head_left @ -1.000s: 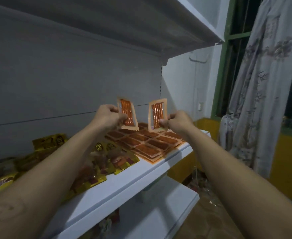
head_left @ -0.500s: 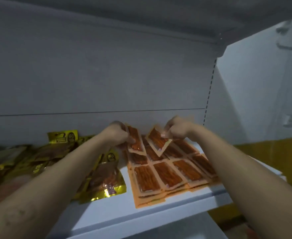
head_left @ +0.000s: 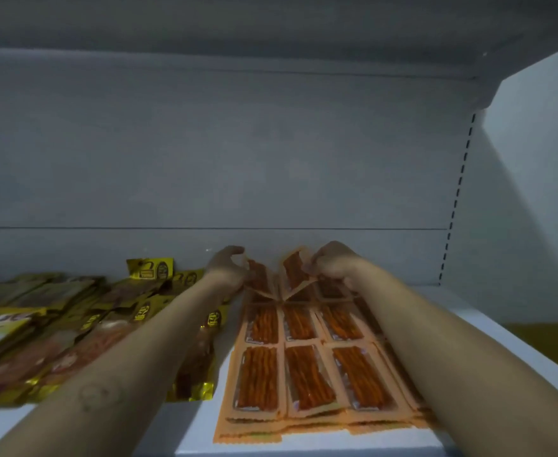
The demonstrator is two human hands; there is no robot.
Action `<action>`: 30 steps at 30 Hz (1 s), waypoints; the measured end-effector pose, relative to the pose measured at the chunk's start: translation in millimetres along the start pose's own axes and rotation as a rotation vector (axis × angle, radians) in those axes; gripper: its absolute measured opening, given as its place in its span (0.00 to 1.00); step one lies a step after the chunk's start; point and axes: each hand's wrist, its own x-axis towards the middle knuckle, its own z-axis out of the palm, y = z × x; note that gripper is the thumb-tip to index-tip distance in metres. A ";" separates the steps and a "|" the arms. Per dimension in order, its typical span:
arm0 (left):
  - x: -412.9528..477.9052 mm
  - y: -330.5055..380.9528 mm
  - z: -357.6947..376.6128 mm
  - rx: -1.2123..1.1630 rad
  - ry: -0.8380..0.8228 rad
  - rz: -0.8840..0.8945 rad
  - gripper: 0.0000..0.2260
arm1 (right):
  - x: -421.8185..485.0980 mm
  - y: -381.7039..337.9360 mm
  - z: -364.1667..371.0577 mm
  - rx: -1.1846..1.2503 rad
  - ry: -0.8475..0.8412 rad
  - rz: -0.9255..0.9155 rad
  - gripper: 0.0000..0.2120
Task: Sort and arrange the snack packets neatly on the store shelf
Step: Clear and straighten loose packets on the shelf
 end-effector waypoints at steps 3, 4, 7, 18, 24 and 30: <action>13.8 -1.3 10.9 0.151 -0.014 0.019 0.13 | 16.4 1.6 12.2 -0.026 -0.021 -0.003 0.18; 18.6 -2.9 14.2 0.205 -0.033 0.021 0.10 | 21.5 2.5 15.8 -0.055 -0.023 -0.014 0.16; 28.3 -6.6 21.6 0.451 -0.099 0.046 0.10 | 32.7 7.4 24.0 -0.279 -0.044 -0.054 0.09; 33.1 -12.6 22.2 0.767 -0.333 0.298 0.14 | 30.8 -5.3 40.7 -0.842 -0.134 -0.232 0.10; 37.3 -15.7 21.5 0.749 -0.356 0.346 0.14 | 33.4 0.0 36.0 -0.830 -0.144 -0.201 0.10; 32.4 -13.2 15.9 0.809 -0.277 0.363 0.19 | 26.4 -14.6 33.7 -0.823 -0.129 -0.218 0.17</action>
